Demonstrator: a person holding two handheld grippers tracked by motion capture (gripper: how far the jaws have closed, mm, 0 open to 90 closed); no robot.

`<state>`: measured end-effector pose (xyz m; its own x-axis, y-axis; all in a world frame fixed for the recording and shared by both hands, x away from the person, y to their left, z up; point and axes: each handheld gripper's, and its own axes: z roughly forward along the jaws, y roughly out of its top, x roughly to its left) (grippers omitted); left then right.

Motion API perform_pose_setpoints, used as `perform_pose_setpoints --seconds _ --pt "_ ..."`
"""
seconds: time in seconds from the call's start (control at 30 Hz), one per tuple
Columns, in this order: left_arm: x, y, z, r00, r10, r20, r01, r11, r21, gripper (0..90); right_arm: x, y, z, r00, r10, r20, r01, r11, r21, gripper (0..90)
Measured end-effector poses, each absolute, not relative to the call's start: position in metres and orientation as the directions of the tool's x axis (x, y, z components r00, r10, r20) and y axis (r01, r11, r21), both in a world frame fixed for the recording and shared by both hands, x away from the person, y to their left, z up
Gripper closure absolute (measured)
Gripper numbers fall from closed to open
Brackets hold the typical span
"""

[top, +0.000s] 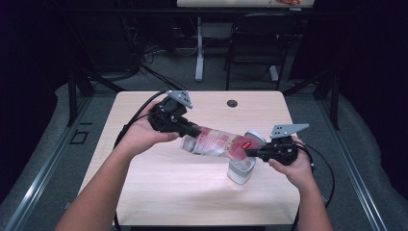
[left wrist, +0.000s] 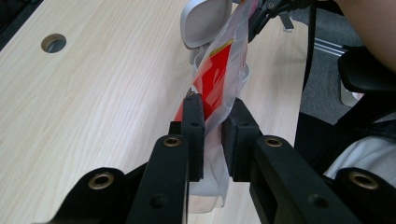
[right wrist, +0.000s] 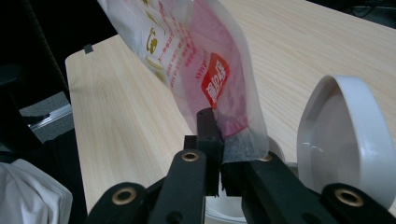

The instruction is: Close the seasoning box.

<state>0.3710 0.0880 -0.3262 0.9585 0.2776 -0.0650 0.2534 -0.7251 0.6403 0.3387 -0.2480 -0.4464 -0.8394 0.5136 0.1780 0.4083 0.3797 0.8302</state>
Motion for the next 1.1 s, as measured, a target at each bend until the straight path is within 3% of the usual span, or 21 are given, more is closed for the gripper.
perform_pose_setpoints --seconds 1.1 --pt "0.3709 0.0823 -0.3244 0.96 0.272 -0.06 0.246 -0.729 0.639 80.5 0.3395 -0.2502 -0.4471 -0.835 0.52 0.179 0.414 0.381 0.827 88.5"
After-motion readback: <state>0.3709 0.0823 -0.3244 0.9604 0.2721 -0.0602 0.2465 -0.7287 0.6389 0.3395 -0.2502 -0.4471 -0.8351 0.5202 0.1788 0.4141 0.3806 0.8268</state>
